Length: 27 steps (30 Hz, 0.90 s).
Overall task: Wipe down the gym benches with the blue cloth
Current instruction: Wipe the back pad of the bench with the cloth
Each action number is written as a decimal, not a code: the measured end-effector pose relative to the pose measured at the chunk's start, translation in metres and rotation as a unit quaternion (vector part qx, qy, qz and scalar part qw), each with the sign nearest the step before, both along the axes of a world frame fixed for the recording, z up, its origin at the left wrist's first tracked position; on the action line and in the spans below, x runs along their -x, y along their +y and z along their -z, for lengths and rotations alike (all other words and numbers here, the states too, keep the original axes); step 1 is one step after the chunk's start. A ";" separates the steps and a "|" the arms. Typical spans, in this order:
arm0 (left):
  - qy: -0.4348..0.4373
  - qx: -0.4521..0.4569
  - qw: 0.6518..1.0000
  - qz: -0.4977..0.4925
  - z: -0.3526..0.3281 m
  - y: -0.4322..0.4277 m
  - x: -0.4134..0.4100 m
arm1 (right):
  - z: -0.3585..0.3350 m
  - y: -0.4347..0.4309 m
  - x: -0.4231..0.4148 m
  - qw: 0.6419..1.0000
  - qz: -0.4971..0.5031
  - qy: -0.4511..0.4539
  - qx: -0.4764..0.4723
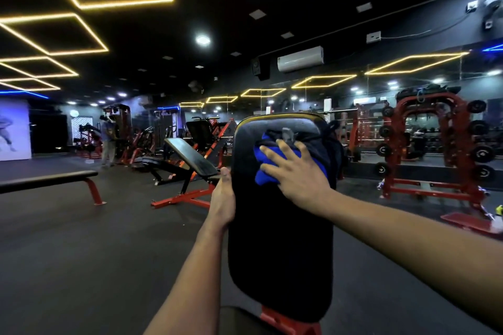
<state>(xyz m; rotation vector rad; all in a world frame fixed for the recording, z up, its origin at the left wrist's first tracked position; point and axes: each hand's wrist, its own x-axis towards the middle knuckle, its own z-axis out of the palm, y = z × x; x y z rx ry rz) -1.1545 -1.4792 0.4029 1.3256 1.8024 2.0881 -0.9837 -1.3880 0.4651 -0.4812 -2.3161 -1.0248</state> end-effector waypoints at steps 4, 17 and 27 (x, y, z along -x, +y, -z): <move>-0.025 0.038 0.998 0.038 -0.006 -0.017 -0.008 | -0.064 0.005 -0.001 0.976 0.061 0.201 0.049; -0.042 -0.022 0.999 0.011 -0.012 -0.021 0.008 | -0.067 -0.008 0.079 0.995 0.040 0.072 0.065; 0.039 -0.074 0.993 -0.083 0.000 -0.045 0.020 | 0.031 -0.045 0.044 0.917 -0.197 0.196 0.286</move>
